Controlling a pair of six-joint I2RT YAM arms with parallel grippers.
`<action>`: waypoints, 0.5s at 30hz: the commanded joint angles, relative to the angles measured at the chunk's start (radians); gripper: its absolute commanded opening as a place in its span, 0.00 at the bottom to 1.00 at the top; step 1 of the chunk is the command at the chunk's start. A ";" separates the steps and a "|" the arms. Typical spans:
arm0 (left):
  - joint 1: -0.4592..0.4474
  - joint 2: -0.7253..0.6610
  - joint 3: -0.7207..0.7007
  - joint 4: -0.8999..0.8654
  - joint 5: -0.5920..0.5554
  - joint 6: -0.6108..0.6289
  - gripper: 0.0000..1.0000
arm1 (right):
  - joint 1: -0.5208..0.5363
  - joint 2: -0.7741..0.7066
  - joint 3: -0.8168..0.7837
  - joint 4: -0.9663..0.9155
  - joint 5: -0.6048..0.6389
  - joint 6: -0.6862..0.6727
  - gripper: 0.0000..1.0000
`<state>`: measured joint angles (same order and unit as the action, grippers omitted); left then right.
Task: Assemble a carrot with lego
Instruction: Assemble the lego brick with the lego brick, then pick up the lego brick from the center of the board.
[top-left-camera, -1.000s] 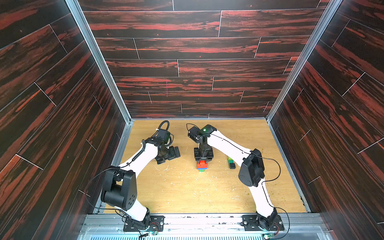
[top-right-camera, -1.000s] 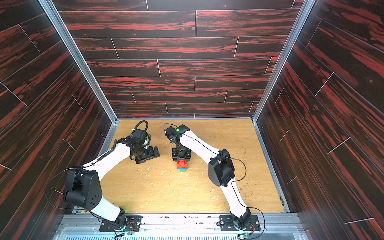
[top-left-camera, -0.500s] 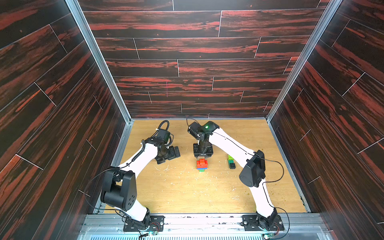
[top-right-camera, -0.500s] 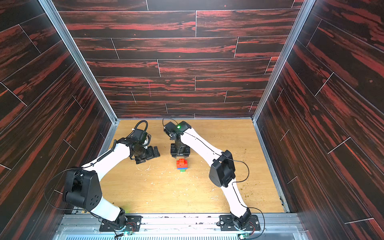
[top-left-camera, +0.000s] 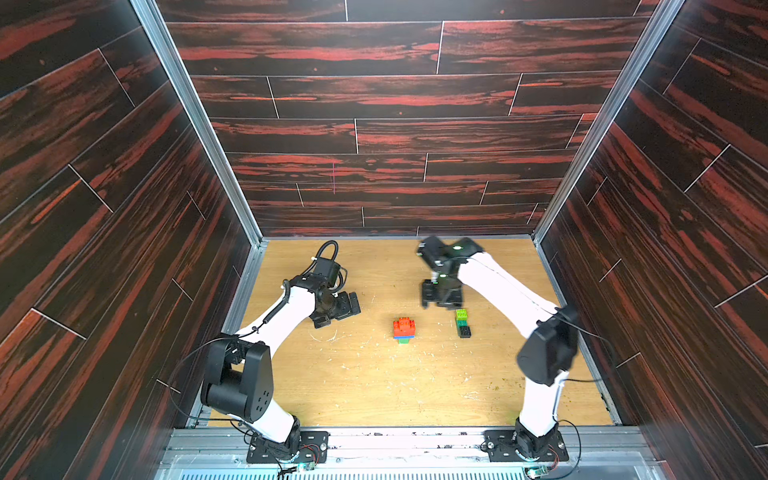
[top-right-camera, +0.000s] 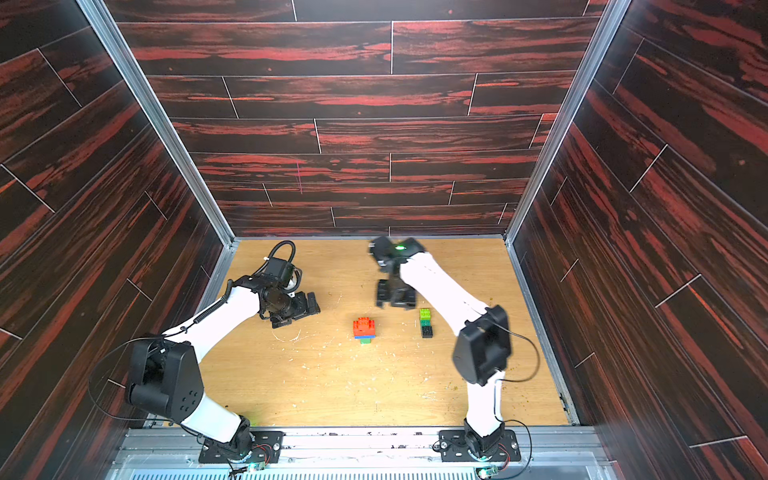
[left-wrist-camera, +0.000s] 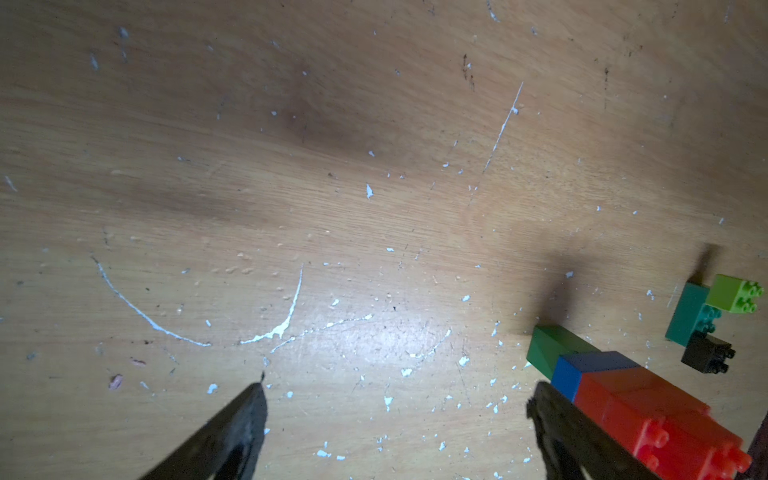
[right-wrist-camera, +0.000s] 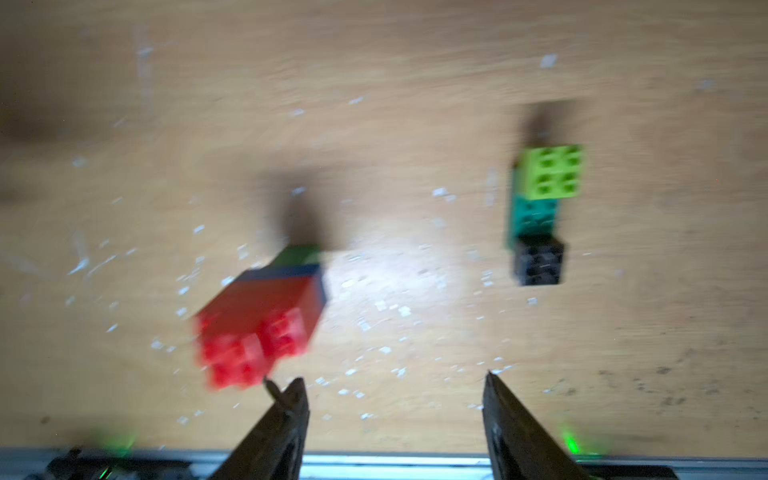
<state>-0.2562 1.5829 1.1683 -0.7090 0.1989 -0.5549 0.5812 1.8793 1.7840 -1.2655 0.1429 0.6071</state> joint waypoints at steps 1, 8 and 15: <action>0.005 -0.040 0.006 -0.006 0.001 -0.007 1.00 | -0.073 -0.085 -0.149 0.169 -0.004 -0.108 0.70; 0.005 -0.030 0.004 -0.004 0.003 0.000 1.00 | -0.204 -0.131 -0.424 0.409 -0.044 -0.216 0.72; 0.005 -0.027 -0.006 0.004 0.004 -0.007 1.00 | -0.225 -0.091 -0.483 0.522 -0.042 -0.272 0.66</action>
<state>-0.2562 1.5810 1.1679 -0.7052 0.2024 -0.5571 0.3569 1.7920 1.3136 -0.8276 0.1173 0.3801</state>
